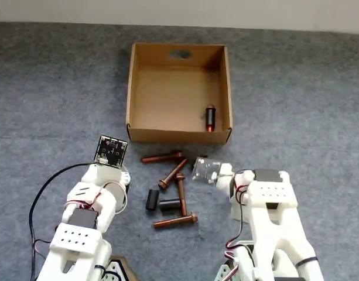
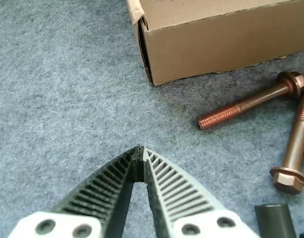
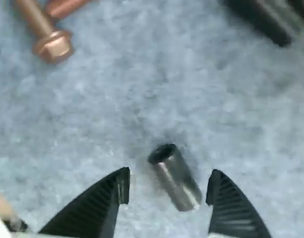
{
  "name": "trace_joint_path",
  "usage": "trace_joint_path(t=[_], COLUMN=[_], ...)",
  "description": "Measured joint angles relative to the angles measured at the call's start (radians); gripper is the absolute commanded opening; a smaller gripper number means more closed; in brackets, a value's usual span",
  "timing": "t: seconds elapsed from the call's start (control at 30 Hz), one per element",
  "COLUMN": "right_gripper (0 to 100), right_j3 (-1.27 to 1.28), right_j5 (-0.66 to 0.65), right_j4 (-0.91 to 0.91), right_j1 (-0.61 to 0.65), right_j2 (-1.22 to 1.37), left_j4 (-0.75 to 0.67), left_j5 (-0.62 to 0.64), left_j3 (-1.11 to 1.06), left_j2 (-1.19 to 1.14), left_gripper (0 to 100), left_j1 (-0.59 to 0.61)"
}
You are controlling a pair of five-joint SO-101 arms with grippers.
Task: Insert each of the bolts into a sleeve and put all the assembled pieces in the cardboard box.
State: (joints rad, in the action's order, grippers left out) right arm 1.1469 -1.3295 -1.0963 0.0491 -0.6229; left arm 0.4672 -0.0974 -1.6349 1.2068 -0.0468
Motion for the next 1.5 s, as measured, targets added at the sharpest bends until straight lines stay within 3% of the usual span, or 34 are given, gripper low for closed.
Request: trace_joint_path(t=[0.67,1.5], right_gripper=[23.8,23.8], right_j3=[0.031,0.054], right_j5=[-0.025,-0.025], right_j4=[0.101,0.161], right_j1=[-0.075,-0.075], right_j2=[0.000,0.000], left_j4=[0.000,0.000], left_j5=[0.000,0.000], left_j3=[0.000,0.000], left_j2=[0.000,0.000], left_gripper=[1,1], left_j1=[0.000,0.000])
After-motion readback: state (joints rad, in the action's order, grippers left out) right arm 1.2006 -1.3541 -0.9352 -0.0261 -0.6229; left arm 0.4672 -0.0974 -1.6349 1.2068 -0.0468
